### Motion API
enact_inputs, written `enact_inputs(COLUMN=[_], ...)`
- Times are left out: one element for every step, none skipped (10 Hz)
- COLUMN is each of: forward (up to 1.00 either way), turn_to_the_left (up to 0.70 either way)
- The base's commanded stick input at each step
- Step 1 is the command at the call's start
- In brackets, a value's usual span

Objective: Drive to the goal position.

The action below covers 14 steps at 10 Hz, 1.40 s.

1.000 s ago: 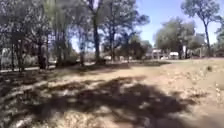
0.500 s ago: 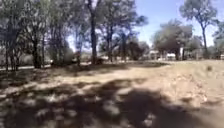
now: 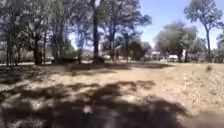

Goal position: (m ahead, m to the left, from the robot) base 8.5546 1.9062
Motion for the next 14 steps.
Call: enact_inputs(forward=[0.7,0.7,0.7,0.7,0.7,0.7,0.7,0.7,0.7,0.7,0.7,0.7,0.7,0.7], turn_to_the_left=[-0.21,0.0,0.0,0.0,0.0,0.0,0.0,0.0,-0.12,-0.35,-0.35,-0.35,-0.35,-0.29])
